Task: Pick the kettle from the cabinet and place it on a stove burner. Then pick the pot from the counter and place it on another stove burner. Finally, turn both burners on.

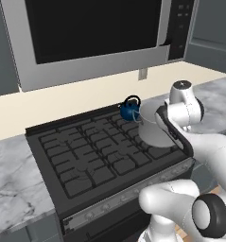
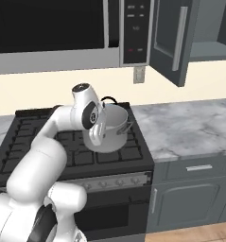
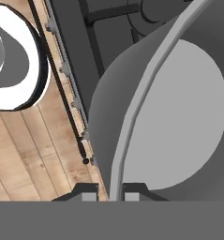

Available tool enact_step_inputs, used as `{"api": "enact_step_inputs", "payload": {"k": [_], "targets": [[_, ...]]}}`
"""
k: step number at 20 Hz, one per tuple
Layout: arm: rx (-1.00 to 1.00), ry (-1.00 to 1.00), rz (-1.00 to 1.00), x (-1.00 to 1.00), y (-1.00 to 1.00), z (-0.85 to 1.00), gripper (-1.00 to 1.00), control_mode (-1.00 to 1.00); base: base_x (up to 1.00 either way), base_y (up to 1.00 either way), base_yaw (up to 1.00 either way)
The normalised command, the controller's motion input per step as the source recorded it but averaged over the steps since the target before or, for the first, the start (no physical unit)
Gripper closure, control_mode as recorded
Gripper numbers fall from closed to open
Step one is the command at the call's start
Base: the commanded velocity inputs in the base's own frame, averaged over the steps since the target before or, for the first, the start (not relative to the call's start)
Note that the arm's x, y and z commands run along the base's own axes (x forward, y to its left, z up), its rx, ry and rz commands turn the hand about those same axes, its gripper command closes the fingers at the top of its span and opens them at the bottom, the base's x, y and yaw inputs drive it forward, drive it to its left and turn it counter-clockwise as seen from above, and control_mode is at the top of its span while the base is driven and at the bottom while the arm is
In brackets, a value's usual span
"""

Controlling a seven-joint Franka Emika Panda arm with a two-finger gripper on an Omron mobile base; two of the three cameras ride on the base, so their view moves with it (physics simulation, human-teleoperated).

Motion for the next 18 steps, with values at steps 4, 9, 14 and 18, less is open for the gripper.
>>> {"api": "enact_step_inputs", "payload": {"k": [4,9,14,18], "targets": [[0.00,0.00,-0.06,0.24,-0.15,-0.13,1.00,-1.00,0.00,0.00,0.00],[0.00,0.00,-0.03,0.20,-0.05,-0.15,1.00,-1.00,0.00,0.00,0.00],[0.00,0.01,-0.02,0.17,0.00,-0.20,1.00,-1.00,0.00,0.00,0.00],[0.00,0.01,0.00,0.17,-0.03,-0.19,1.00,-1.00,0.00,0.00,0.00]]}}
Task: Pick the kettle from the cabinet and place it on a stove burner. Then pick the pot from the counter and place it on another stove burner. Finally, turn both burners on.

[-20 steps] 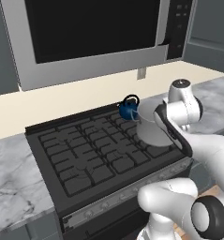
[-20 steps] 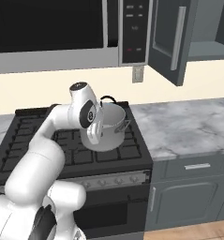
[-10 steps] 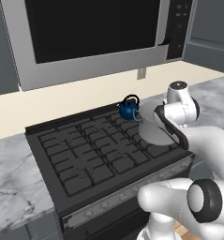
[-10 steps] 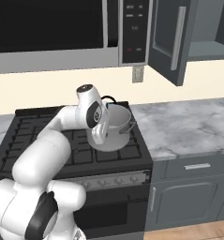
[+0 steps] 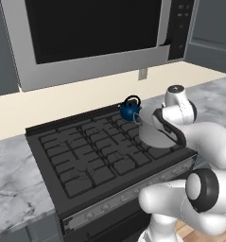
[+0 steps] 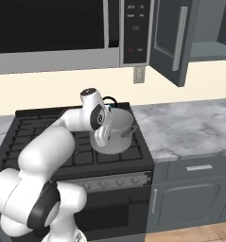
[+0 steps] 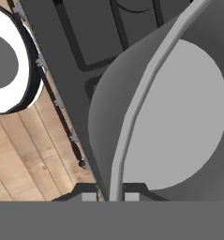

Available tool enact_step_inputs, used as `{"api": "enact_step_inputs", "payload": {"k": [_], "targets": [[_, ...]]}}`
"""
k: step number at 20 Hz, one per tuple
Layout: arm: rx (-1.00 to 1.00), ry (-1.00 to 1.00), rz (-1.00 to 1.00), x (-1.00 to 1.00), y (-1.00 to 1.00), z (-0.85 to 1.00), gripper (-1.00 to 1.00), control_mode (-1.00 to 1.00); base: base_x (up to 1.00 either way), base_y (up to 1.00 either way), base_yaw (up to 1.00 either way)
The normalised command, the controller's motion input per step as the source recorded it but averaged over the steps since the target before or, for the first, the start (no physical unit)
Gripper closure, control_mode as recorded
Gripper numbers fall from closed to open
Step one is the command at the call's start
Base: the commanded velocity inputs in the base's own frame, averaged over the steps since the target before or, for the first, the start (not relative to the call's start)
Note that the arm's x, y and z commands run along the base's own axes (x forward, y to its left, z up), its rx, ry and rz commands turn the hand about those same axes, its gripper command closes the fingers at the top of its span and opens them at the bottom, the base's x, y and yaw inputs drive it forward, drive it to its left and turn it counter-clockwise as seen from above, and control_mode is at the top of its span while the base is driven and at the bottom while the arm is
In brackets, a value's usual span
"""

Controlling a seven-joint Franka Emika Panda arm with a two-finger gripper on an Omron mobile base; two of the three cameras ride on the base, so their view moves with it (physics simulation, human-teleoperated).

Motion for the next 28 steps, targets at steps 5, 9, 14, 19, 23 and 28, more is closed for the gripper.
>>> {"api": "enact_step_inputs", "payload": {"k": [5,9,14,19,23,28], "targets": [[0.00,0.00,-0.01,0.15,-0.08,-0.14,1.00,-1.00,0.00,0.00,0.00],[0.00,0.01,-0.02,0.16,-0.08,-0.15,1.00,-1.00,0.00,0.00,0.00],[0.00,0.01,0.00,0.20,0.00,-0.19,1.00,-1.00,0.00,0.00,0.00],[0.00,0.00,0.00,0.21,-0.03,-0.14,1.00,-1.00,0.00,0.00,0.00],[0.00,0.00,0.00,0.10,-0.05,-0.04,1.00,-1.00,0.00,0.00,0.00],[0.00,0.00,0.00,0.07,0.00,0.00,-1.00,-1.00,0.00,0.00,0.00]]}}
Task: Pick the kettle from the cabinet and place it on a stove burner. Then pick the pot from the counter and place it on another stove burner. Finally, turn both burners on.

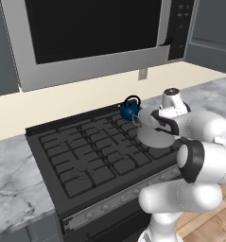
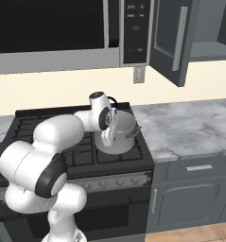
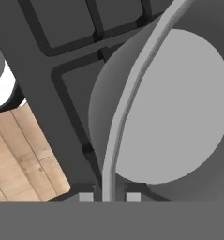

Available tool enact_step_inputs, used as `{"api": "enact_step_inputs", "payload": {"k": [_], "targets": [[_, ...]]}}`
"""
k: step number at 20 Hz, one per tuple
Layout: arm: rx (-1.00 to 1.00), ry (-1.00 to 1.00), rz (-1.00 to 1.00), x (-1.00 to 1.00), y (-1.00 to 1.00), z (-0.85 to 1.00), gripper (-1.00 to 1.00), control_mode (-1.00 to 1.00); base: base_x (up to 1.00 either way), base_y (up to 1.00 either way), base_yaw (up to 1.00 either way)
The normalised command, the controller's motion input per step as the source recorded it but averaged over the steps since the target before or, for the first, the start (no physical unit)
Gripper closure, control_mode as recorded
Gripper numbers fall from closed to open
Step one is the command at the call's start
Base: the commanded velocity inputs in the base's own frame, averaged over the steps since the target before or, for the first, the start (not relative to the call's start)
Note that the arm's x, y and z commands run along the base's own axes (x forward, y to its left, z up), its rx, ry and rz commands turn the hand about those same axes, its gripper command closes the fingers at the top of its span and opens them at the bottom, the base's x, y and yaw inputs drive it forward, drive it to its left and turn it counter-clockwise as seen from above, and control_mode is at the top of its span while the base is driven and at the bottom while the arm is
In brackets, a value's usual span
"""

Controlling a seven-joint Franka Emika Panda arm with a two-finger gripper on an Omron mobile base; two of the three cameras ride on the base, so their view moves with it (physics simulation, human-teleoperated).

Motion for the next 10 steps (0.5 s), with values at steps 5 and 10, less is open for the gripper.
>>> {"api": "enact_step_inputs", "payload": {"k": [5,10], "targets": [[0.00,-0.01,0.00,0.01,0.00,0.03,-1.00,-1.00,0.00,0.00,0.00],[0.00,-0.01,0.00,-0.04,0.00,0.22,-1.00,-1.00,0.00,0.00,0.00]]}}
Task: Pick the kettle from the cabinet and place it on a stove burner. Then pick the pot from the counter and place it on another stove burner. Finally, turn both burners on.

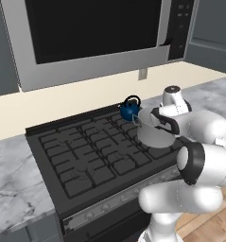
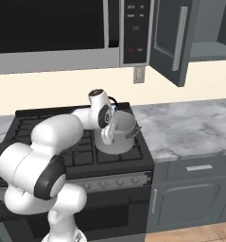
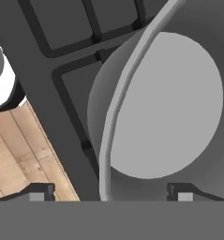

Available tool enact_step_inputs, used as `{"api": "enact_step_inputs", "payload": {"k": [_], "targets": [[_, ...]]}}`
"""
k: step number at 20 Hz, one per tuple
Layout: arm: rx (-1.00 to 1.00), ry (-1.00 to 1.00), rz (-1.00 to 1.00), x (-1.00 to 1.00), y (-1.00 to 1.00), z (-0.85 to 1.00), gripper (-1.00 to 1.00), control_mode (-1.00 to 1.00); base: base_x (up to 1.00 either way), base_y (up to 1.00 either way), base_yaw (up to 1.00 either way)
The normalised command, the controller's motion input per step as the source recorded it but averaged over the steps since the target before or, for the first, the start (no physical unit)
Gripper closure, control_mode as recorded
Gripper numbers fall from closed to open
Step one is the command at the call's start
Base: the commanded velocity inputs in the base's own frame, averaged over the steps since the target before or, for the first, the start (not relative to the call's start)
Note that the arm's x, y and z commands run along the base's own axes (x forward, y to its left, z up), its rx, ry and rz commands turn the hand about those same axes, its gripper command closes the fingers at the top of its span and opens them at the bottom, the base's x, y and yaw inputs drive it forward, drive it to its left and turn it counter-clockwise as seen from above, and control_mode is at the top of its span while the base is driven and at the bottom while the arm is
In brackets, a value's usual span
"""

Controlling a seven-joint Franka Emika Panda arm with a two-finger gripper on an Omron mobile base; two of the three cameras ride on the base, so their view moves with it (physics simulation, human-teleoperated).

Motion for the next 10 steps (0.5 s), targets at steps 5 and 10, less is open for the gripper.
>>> {"api": "enact_step_inputs", "payload": {"k": [5,10], "targets": [[0.00,0.00,0.00,-0.10,0.00,0.29,-1.00,-1.00,0.00,0.00,0.00],[0.00,-0.02,0.00,-0.26,-0.01,0.21,-1.00,-1.00,0.00,0.00,0.00]]}}
